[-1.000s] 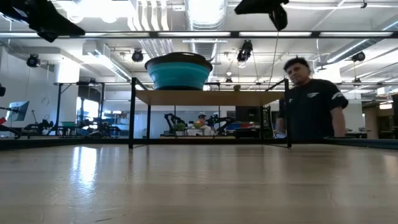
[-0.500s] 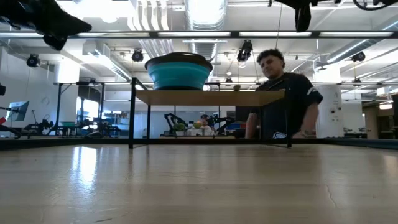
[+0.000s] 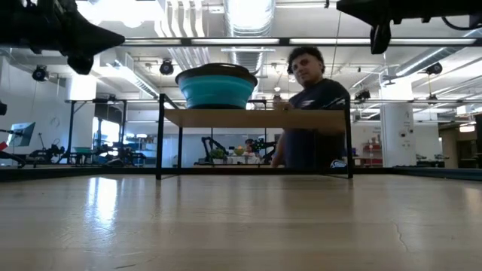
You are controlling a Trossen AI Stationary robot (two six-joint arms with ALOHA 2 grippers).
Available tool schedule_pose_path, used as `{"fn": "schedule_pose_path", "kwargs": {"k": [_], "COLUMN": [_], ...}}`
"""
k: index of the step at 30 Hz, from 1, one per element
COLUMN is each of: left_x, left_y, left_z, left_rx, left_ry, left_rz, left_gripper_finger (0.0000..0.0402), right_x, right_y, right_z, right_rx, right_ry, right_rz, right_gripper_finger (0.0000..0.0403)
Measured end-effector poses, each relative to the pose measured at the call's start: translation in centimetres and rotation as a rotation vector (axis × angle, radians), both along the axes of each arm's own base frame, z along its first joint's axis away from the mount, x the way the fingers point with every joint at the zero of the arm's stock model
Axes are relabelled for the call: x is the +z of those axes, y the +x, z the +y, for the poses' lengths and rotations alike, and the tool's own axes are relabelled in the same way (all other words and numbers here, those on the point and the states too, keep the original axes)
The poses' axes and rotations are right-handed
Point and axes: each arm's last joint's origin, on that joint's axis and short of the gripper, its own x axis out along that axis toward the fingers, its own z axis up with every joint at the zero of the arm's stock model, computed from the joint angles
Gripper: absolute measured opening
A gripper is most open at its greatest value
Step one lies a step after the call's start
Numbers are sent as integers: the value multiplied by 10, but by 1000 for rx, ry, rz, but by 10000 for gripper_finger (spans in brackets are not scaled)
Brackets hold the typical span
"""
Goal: Pick & Place Fruit
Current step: Return to Home Position
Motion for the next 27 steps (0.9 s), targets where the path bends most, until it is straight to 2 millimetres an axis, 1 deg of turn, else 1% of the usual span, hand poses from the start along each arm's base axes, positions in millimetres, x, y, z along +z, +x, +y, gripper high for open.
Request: {"fn": "schedule_pose_path", "kwargs": {"k": [3,8,11,17,22,27], "left_x": [-11,-24,-30,-41,-54,-67], "left_y": [4,8,10,13,15,16], "left_z": [1,2,2,2,3,2], "left_rx": [-3,-6,-8,-13,-21,-33], "left_ry": [-29,-70,-82,-118,-123,-130], "left_rz": [-4,-33,-41,-63,-42,-13], "left_gripper_finger": [4,7,5,5,5,5], "right_x": [-3,-6,-14,-30,-42,-53], "right_y": [-7,-16,-22,-32,-38,-41], "right_z": [0,0,-1,0,-1,-1], "right_rx": [3,2,0,21,24,26], "right_ry": [4,-6,-15,-1,0,7], "right_rz": [-22,-46,-53,-128,-166,-168], "right_gripper_finger": [8,8,8,8,8,8]}}
